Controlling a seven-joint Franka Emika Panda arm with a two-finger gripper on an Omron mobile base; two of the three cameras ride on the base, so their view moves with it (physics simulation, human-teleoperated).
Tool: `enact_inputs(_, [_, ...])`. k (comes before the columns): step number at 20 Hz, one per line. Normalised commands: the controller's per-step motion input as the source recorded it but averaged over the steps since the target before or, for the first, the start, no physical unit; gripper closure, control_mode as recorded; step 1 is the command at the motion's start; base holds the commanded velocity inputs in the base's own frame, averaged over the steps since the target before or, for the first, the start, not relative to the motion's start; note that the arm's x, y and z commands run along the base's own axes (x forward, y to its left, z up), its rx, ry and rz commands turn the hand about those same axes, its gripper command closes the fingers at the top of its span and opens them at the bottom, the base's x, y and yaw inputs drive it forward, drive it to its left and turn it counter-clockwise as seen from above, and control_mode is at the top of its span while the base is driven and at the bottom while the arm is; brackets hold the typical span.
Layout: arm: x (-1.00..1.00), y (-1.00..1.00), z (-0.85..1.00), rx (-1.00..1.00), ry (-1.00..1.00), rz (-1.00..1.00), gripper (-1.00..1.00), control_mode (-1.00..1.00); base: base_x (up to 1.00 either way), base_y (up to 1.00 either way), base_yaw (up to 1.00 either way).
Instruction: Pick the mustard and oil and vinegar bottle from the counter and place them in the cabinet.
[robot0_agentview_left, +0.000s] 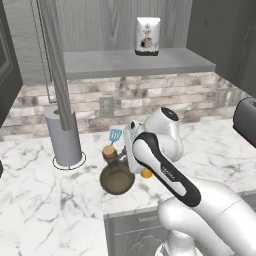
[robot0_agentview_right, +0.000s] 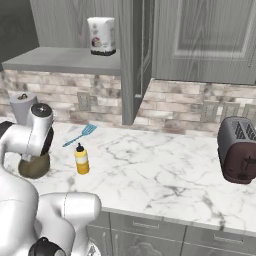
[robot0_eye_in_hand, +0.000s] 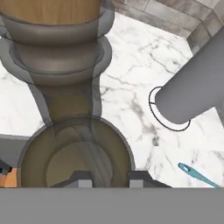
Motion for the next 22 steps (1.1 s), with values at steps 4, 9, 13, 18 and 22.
enact_inputs(4, [-0.22,-0.03,0.0,0.0,0.01,-0.29,1.0,-1.0,0.0,0.0,0.0])
enact_inputs(9, [-0.29,-0.32,0.29,0.16,0.0,-0.32,1.0,-1.0,0.0,0.0,0.0])
enact_inputs(13, [-0.34,-0.41,0.51,0.25,0.0,-0.3,1.0,-1.0,0.0,0.0,0.0])
enact_inputs(18, [-0.17,-0.33,0.3,0.2,0.0,-0.33,1.0,-1.0,0.0,0.0,0.0])
enact_inputs(22, [-0.1,-0.22,0.24,0.1,0.0,-0.35,1.0,-1.0,0.0,0.0,0.0])
